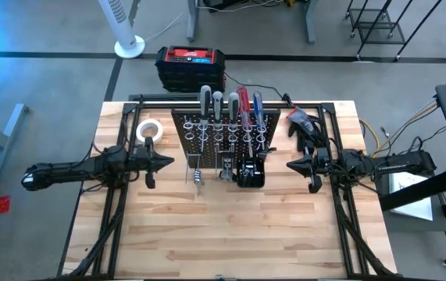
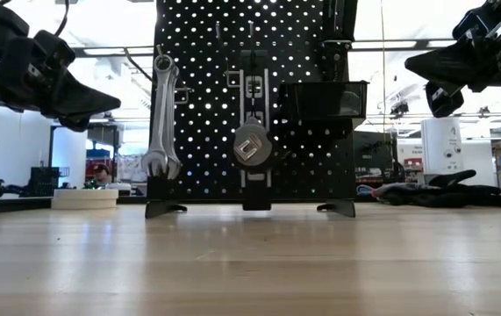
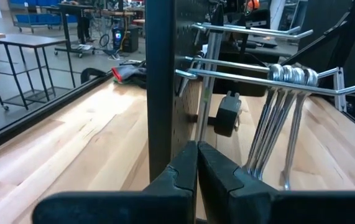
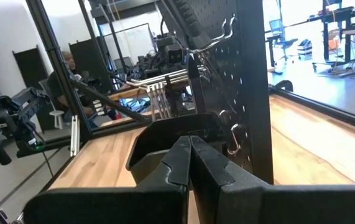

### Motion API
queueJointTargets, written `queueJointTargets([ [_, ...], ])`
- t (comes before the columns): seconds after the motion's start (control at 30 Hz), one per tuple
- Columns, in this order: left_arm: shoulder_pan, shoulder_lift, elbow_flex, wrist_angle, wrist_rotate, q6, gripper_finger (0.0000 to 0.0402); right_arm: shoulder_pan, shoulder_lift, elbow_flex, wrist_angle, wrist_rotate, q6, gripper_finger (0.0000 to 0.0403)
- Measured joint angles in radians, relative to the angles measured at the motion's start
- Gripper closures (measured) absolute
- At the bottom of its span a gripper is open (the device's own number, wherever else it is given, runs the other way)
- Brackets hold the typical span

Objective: Hang tools onto peg board
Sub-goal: Return to Home Position

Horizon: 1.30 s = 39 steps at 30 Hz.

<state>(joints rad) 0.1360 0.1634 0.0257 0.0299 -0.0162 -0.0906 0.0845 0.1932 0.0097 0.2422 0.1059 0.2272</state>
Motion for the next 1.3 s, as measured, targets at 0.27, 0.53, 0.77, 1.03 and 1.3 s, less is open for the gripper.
queueJointTargets([
  [0.27,0.000,0.020,0.000,0.000,0.002,0.000,0.0401,0.000,0.000,0.000,0.000,0.000,0.000,0.0403],
  [0.53,0.000,0.035,0.000,0.000,0.003,0.000,0.0401,0.000,0.000,0.000,0.000,0.000,0.000,0.0403],
  [0.77,0.000,0.045,0.000,-0.001,0.002,0.000,0.0401,0.000,0.000,0.000,0.000,0.000,0.000,0.0403],
  [1.03,0.000,0.048,0.000,-0.001,0.002,0.000,0.0401,0.000,0.000,0.000,0.000,0.000,0.000,0.0403],
  [1.3,0.000,0.048,0.000,-0.001,0.002,0.000,0.0402,0.000,0.000,0.000,0.000,0.000,0.000,0.0403],
])
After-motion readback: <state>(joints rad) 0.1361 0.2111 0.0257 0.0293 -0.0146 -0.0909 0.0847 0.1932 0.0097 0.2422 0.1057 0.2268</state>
